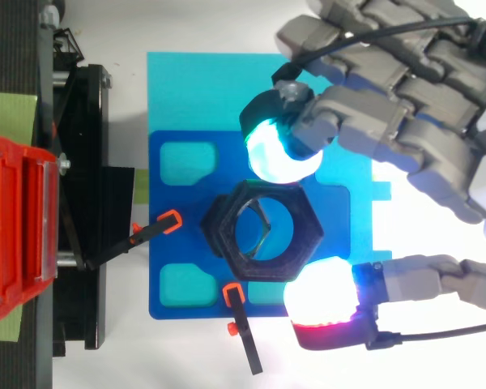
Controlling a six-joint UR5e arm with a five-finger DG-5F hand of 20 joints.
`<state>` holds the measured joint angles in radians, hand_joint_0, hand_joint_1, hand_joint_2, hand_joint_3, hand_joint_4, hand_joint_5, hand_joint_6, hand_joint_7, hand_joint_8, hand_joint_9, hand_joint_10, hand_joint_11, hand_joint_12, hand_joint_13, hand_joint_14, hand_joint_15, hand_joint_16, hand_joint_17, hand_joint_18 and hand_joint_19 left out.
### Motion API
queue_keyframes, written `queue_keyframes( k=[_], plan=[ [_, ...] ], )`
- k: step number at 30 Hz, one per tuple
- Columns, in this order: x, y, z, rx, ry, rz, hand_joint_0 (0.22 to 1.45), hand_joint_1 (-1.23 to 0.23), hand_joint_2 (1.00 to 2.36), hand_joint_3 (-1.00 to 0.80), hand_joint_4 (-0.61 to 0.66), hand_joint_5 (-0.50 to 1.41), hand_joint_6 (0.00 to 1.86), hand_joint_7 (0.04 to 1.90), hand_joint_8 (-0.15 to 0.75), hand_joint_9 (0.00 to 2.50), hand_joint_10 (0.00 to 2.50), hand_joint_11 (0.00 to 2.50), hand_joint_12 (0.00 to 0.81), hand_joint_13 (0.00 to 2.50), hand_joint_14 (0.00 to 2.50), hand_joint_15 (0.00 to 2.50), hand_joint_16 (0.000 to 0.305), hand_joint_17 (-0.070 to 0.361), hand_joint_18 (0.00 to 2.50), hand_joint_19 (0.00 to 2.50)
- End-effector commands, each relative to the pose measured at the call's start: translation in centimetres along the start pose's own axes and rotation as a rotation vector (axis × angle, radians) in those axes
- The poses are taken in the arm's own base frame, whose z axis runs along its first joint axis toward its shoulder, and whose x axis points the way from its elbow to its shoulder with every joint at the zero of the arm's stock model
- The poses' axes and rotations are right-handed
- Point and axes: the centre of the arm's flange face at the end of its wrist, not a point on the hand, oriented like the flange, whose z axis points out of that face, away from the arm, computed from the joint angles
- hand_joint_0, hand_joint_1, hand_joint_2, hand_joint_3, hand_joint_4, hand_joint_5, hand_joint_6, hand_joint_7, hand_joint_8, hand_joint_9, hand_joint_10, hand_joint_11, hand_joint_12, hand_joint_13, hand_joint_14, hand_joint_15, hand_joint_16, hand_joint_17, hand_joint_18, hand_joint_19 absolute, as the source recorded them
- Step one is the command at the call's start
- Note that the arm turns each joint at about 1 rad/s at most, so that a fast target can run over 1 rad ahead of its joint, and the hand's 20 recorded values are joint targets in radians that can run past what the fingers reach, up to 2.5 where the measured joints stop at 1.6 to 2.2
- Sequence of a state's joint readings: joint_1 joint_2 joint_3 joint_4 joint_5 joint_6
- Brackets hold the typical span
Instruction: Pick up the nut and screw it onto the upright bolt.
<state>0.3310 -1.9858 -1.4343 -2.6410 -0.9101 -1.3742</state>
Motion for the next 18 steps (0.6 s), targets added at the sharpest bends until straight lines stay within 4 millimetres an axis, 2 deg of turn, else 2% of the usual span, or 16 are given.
queue_keyframes(
  k=[1,6,13,18],
  plan=[
    [0.9,0.0,0.1,-0.015,0.01,-0.006,0.55,-0.68,1.0,-0.5,0.29,-0.17,0.5,1.21,0.309,0.46,0.0,0.16,0.389,0.25,0.0,0.0,0.05,0.112,0.18,0.05],
    [2.0,0.1,0.1,-0.035,0.026,-0.014,0.55,-0.68,1.0,-0.5,0.29,-0.17,0.5,1.21,0.308,0.46,0.0,0.17,0.388,0.25,0.0,0.0,0.05,0.111,0.19,0.04],
    [4.7,-0.3,0.6,-0.036,0.035,0.015,0.55,-0.69,1.0,-0.5,0.28,-0.17,0.5,1.2,0.308,0.46,0.0,0.16,0.389,0.25,0.0,0.0,0.049,0.11,0.18,0.05],
    [4.8,-0.3,0.5,-0.038,0.04,0.032,0.55,-0.68,1.0,-0.5,0.28,-0.17,0.5,1.21,0.308,0.46,0.0,0.16,0.388,0.25,0.0,0.0,0.049,0.109,0.18,0.05]
  ],
)
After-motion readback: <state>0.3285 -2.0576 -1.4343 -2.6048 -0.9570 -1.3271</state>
